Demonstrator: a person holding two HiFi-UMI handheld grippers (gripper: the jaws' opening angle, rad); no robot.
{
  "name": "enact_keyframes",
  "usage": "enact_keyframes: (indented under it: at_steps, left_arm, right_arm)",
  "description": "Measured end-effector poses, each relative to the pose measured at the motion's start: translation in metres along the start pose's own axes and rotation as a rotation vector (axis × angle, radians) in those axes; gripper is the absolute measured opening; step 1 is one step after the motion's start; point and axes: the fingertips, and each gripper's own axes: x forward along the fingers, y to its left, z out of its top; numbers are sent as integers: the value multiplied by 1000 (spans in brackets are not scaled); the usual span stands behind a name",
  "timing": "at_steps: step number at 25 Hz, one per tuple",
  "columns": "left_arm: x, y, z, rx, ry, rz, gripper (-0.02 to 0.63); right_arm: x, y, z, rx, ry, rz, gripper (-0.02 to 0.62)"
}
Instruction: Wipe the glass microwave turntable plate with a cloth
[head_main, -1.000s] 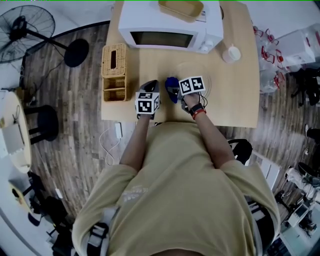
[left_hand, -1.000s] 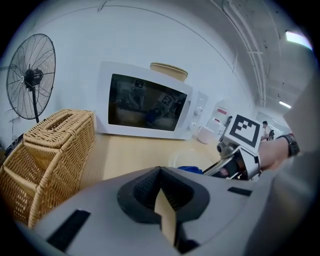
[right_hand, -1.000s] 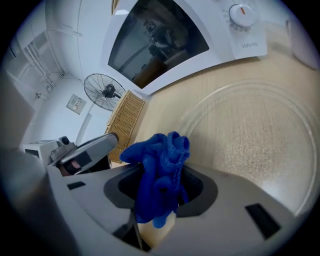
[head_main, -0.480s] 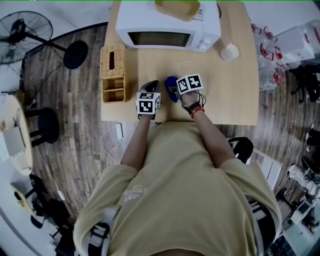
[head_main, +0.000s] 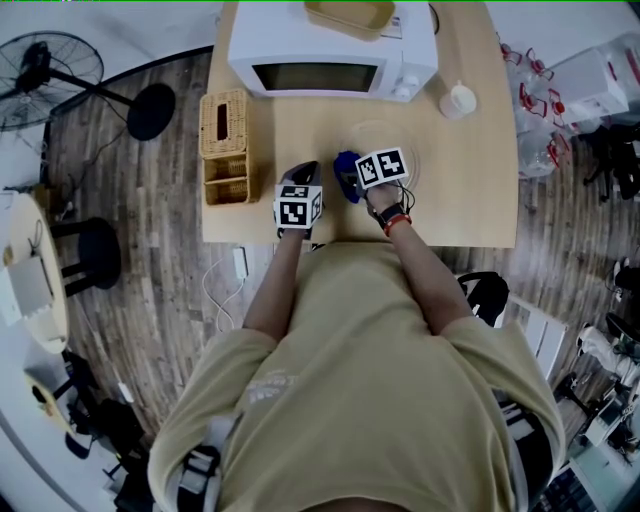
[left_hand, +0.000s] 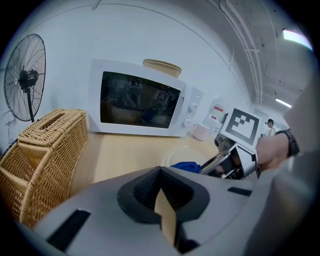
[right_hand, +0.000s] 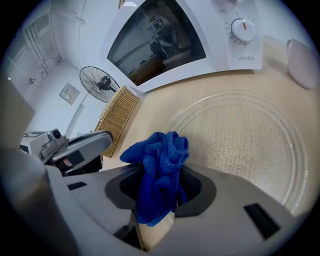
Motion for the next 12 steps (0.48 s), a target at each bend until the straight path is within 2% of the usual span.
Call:
enact_keyframes:
  at_steps: [12]
  left_arm:
    - [4, -8, -3, 13, 9, -11, 18]
  right_arm:
    - [-11, -14, -6, -23, -2, -40, 149]
